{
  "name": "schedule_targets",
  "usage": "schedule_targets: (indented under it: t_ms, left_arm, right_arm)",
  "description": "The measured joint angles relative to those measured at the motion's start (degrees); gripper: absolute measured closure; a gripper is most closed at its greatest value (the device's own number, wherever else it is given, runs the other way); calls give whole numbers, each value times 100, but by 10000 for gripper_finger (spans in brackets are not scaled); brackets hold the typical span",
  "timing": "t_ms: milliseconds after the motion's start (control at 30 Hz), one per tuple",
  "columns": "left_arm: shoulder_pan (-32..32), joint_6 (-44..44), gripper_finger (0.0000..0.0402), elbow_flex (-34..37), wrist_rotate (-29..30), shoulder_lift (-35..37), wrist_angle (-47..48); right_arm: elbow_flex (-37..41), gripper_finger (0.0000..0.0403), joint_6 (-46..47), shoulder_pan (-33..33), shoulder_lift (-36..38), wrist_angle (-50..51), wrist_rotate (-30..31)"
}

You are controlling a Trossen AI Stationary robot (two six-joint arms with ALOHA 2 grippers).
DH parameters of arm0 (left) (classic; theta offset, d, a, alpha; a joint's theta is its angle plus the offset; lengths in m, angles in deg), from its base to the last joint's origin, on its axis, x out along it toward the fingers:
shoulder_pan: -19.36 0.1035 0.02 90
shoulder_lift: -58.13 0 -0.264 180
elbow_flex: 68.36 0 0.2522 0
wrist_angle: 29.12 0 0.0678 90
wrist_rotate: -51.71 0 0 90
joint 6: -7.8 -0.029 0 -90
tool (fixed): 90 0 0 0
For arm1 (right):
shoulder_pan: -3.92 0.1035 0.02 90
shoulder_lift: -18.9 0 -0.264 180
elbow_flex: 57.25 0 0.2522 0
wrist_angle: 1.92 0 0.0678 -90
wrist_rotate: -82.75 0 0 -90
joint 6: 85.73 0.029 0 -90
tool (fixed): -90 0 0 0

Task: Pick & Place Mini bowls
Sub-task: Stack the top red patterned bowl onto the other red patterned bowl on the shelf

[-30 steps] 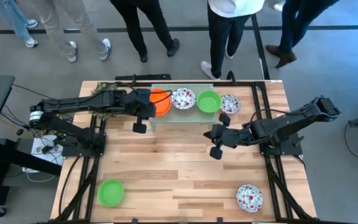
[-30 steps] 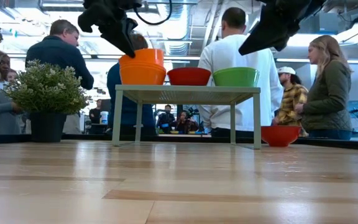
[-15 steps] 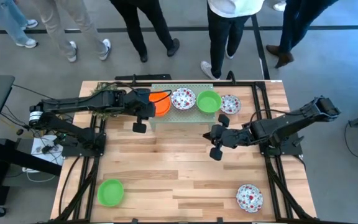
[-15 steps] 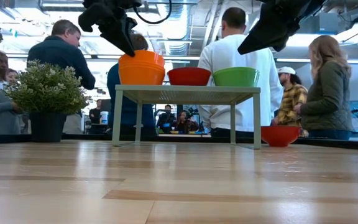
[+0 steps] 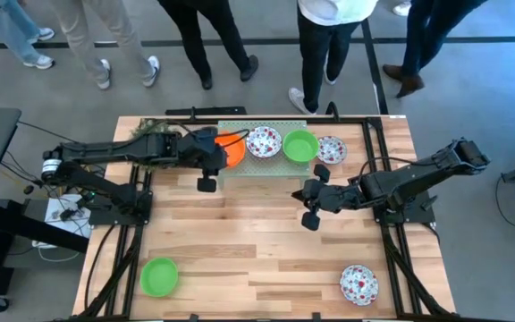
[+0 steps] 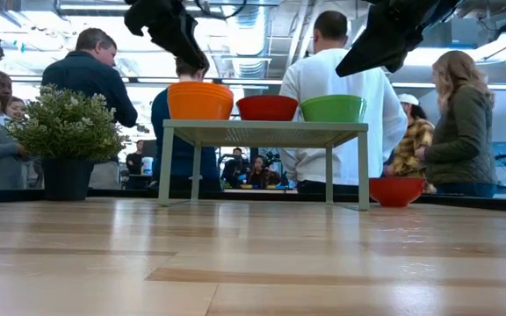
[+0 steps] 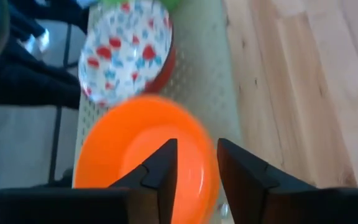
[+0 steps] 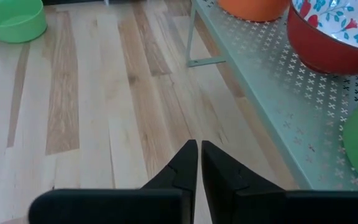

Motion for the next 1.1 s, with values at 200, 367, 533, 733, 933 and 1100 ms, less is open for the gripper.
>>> schedule_targets:
  t_ms: [200,367,533,733,933,1100]
  left_arm:
    - [-561,229,280,0,29,0,-264]
    - [-1023,810,279,0,27,0,-264]
    - [-1445,1047,279,0,25,0,-262]
    - [-1796,1047,279,0,23,0,-262]
    - [-1927,1047,279,0,23,0,-256]
    - [-1925,1047,279,41,27,3,-238]
  right_arm:
    - [0,387,41,0,-1,1,-1]
    - [0,386,342,0,-2,0,-2]
    - [0,389,63,-70,-2,-31,-2]
    - [-2,373,81,-365,-2,-55,-686]
    - [-122,326,193,-145,-4,-154,-883]
    - [-397,296,634,434,-4,-162,-927]
